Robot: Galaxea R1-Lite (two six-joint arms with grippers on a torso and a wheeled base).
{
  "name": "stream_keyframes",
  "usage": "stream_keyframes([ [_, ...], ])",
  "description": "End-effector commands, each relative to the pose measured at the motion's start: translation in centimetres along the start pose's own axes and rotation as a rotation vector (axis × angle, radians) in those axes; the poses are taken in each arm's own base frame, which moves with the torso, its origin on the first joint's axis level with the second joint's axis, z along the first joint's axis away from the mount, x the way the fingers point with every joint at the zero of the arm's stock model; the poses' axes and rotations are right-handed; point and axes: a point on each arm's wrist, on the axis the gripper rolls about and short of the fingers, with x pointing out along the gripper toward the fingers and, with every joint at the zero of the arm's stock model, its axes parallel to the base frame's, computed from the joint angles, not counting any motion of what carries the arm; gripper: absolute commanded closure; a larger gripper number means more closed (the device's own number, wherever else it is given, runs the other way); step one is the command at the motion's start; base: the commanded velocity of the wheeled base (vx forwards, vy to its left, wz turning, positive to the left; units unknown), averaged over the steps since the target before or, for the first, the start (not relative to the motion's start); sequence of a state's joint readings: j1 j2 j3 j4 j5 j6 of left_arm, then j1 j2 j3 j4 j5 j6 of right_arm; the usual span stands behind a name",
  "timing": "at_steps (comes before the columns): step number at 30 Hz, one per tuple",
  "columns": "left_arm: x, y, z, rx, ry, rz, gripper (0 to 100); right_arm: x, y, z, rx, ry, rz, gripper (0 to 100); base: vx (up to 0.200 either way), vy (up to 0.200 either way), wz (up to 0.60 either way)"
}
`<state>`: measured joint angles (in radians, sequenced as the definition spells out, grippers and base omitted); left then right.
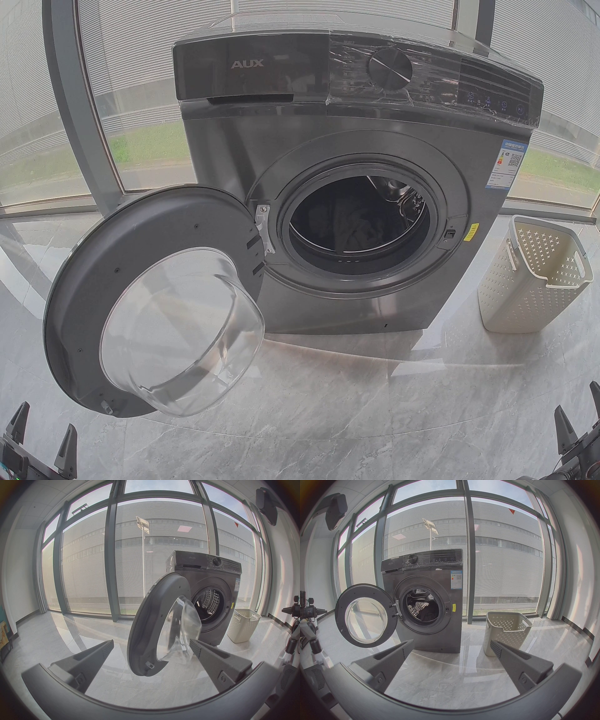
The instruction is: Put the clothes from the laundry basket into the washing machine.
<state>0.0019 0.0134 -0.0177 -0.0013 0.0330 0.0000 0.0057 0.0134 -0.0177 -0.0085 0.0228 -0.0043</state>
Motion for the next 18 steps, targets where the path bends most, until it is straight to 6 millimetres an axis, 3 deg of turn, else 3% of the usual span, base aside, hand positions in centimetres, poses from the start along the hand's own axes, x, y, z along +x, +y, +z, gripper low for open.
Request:
stream_keyframes([
  [1, 0.03, 0.0, -0.47, 0.0, 0.004, 0.002, 0, 0.02, 0.0, -0.51, 0.0, 0.004, 0.001, 0, 0.0, 0.2, 0.0],
  [11, 0.03, 0.0, -0.47, 0.002, 0.004, 0.002, 0, 0.02, 0.0, -0.51, 0.0, 0.004, 0.001, 0, 0.0, 0.2, 0.0],
  [18, 0.03, -0.01, -0.5, 0.012, 0.002, -0.006, 0, 0.02, 0.0, -0.51, 0.0, 0.004, 0.001, 0, 0.0, 0.0, 0.0],
])
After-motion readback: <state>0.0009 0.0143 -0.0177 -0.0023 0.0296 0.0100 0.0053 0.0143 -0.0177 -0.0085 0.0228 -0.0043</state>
